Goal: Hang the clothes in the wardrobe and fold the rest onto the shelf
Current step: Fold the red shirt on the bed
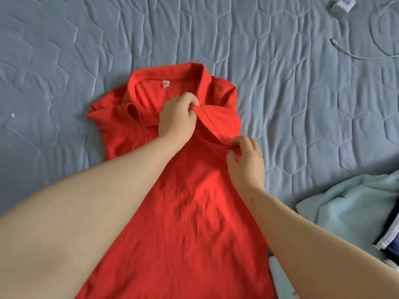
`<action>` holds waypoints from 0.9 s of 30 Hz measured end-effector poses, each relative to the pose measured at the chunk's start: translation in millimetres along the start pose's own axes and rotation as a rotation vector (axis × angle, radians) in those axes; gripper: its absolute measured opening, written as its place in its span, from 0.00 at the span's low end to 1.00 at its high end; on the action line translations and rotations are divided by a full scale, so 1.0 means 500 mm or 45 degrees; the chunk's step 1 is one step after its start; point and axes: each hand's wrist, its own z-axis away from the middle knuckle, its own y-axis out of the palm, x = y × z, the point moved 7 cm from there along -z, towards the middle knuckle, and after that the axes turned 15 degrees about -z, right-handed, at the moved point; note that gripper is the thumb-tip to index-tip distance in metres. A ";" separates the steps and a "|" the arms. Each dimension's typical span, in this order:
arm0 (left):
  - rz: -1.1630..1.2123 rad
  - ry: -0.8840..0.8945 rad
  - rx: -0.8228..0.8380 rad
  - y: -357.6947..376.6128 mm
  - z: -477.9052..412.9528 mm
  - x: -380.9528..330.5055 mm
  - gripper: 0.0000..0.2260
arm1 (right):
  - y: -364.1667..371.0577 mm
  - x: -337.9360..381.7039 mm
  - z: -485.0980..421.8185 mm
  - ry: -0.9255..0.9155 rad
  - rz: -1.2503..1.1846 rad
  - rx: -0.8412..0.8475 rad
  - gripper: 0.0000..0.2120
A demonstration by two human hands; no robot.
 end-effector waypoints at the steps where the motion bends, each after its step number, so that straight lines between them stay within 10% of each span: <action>1: 0.196 0.057 -0.116 -0.033 -0.004 -0.016 0.09 | -0.017 0.012 0.006 -0.038 -0.082 -0.101 0.07; 4: 0.361 0.275 -0.268 -0.095 -0.009 -0.080 0.09 | -0.065 0.037 0.006 -0.021 -0.296 -0.329 0.06; 10: 0.169 0.095 0.240 -0.049 -0.038 -0.153 0.11 | -0.122 -0.003 -0.005 0.433 -0.461 -0.610 0.06; 22: 0.381 0.211 0.798 0.088 -0.026 -0.320 0.06 | -0.094 -0.119 0.011 0.808 -0.889 -0.333 0.23; 27: 0.450 0.028 0.469 0.091 -0.034 -0.301 0.15 | -0.134 -0.143 0.004 0.936 -0.596 -0.536 0.08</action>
